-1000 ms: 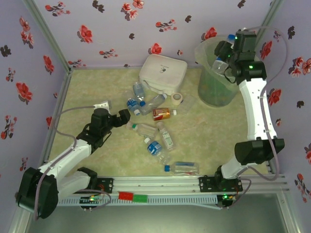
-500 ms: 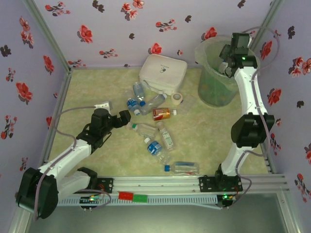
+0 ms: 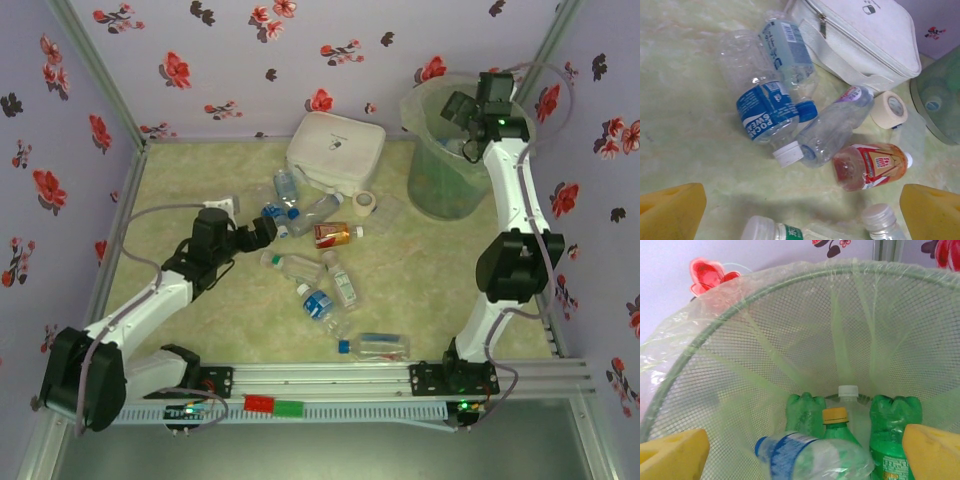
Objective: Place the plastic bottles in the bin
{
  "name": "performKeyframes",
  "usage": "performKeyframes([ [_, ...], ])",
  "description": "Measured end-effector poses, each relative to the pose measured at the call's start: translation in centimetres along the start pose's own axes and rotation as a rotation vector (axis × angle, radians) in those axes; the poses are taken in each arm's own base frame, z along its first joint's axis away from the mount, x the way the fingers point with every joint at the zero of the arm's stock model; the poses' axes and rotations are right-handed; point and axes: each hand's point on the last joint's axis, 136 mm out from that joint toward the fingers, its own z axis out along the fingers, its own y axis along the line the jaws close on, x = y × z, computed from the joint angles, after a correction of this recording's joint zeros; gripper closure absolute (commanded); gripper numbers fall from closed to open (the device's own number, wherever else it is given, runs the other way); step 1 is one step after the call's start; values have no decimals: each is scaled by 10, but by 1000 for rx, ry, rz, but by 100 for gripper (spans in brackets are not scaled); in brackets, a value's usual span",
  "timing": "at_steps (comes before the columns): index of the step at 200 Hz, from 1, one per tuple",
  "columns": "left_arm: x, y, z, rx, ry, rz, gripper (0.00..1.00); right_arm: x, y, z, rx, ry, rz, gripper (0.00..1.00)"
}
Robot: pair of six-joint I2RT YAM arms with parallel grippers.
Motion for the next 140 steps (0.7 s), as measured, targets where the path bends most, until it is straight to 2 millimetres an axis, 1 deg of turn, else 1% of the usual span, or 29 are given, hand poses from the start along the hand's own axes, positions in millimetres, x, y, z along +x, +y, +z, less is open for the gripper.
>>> performKeyframes([
  [16,-3,-9,1,25,8,17,0,-8,4,-20,-17,-25,-7,0],
  [29,-4,-17,1,45,14,37,0,-15,10,-43,-41,-54,-14,1],
  [38,-4,-25,2,64,19,54,0,-18,17,-63,-66,-76,-23,0],
  [53,-2,-38,4,94,32,85,0,-14,29,-92,-110,-95,-42,0],
  [65,1,-49,5,121,47,110,0,-4,41,-116,-157,-101,-64,0],
  [79,7,-62,6,152,71,146,0,15,55,-137,-217,-84,-90,0],
  [88,11,-71,5,172,84,168,0,29,63,-146,-255,-67,-106,0],
  [103,16,-87,2,209,101,210,0,62,72,-157,-320,-8,-132,0],
  [121,27,-104,-3,252,130,266,0,105,74,-163,-366,72,-155,0],
  [140,42,-118,-9,290,168,327,0,152,69,-166,-387,158,-177,0],
])
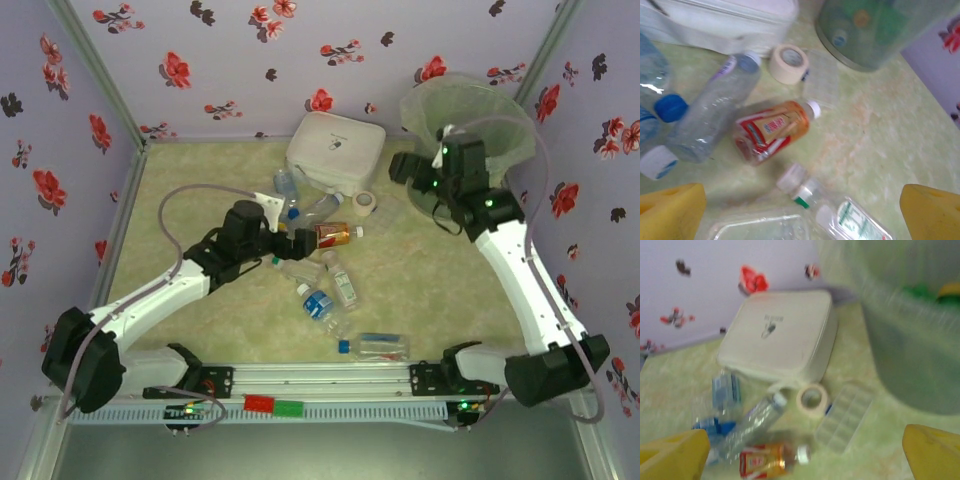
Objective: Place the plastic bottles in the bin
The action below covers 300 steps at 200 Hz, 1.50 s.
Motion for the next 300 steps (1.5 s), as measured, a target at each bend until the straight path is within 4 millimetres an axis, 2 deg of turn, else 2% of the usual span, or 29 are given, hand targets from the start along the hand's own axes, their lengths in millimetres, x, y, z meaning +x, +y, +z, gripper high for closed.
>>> performKeyframes([
  [20,16,-17,0,34,55,58,0,49,-6,1,-11,74,13,0],
  [52,40,-41,-5,85,130,142,0,117,-35,6,31,175,85,0],
  [72,53,-54,-7,115,164,186,0,147,-50,12,61,222,123,0],
  [93,67,-71,-10,155,196,224,0,163,-62,14,99,240,146,0],
  [110,82,-87,-12,195,229,267,0,167,-67,15,120,237,158,1],
  [137,117,-109,-8,246,324,358,1,162,-70,16,136,208,158,0],
  [162,152,-120,8,256,449,445,3,157,-74,15,160,181,151,0],
  [192,178,-140,26,282,539,544,6,147,-85,11,198,136,142,0],
  [238,197,-166,44,330,590,661,7,135,-106,6,244,95,187,0],
  [300,215,-174,53,371,669,738,8,132,-110,5,238,95,204,1],
])
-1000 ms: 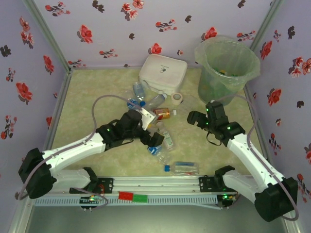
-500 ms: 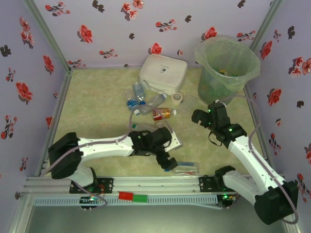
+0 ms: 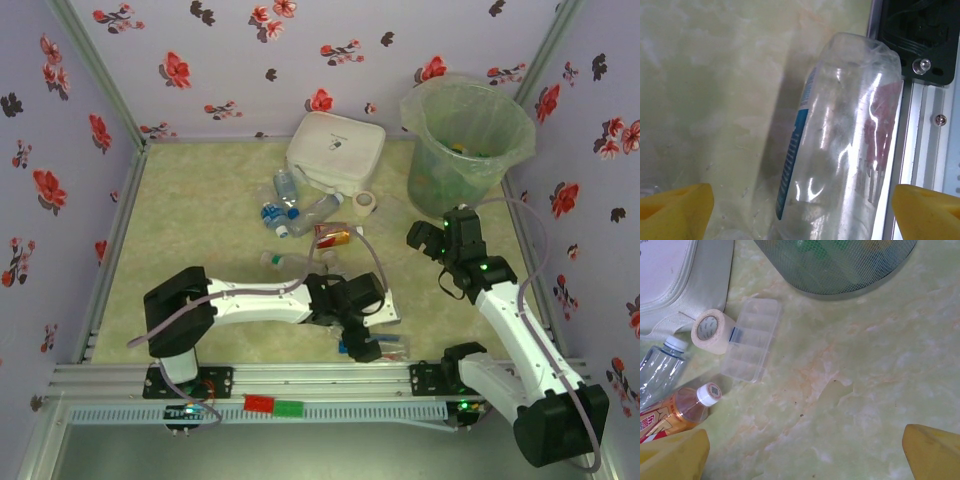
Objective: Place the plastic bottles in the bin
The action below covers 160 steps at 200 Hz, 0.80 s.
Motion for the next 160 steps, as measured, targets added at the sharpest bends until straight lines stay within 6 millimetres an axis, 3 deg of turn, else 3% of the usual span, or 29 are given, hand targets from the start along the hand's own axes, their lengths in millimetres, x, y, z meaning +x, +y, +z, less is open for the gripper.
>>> performKeyframes([
  [53,14,0,23,20,92,42,9,-1,0,-2,-6,-5,-3,0],
  [97,18,5,35,10,120,67,15,-5,0,-6,-11,-23,-19,0],
  [160,17,10,42,4,116,90,45,-11,-2,-9,-8,-35,-16,0],
])
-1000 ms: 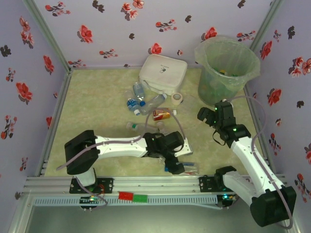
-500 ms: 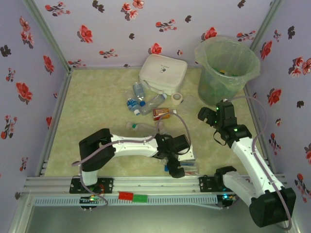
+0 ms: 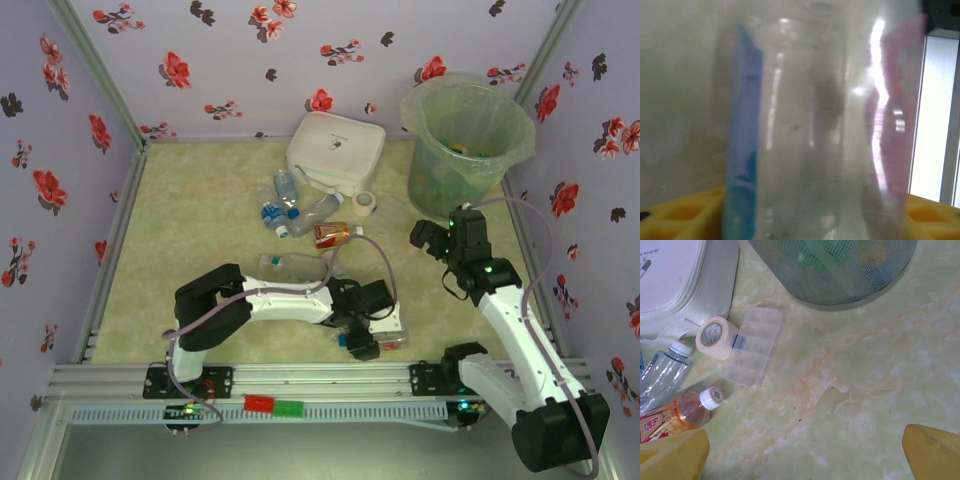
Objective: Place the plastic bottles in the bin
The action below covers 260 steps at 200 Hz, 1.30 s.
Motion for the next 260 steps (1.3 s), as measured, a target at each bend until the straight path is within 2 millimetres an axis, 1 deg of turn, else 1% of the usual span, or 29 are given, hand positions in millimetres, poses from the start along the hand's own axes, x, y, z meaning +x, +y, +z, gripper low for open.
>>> performKeyframes([
  [12,-1,1,0,-1,-5,-2,50,-4,1,-2,-2,-9,1,0],
  [47,-8,4,-2,-8,-40,-4,52,-7,2,-3,-5,-17,4,0],
  [61,-11,5,-8,-14,-65,-6,52,-9,2,-3,-3,-18,6,0],
  [74,-14,8,-18,-28,-96,-13,52,-12,2,-3,0,-21,10,0],
  [87,-19,14,-32,-47,-139,-33,52,-20,5,-6,-3,-32,14,0],
  [101,-28,28,-51,-77,-200,-75,52,-32,11,-14,-19,-54,17,0],
  [122,-40,55,-82,-127,-304,-158,52,-59,30,-35,-79,-111,13,0],
  [138,-46,74,-107,-157,-386,-234,52,-78,46,-52,-137,-155,8,0],
  [152,-50,90,-129,-184,-470,-306,52,-88,59,-63,-197,-183,-8,0],
  [160,-51,99,-140,-196,-516,-347,52,-91,65,-68,-230,-190,-16,0],
  [185,-54,124,-172,-219,-661,-473,52,-92,84,-75,-335,-189,-34,0],
  [203,-53,139,-189,-227,-751,-546,52,-89,99,-75,-425,-181,-46,0],
  [240,-50,161,-215,-232,-899,-653,52,-75,123,-70,-605,-139,-43,0],
  [260,-47,171,-226,-231,-966,-695,52,-66,138,-73,-711,-120,-45,0],
])
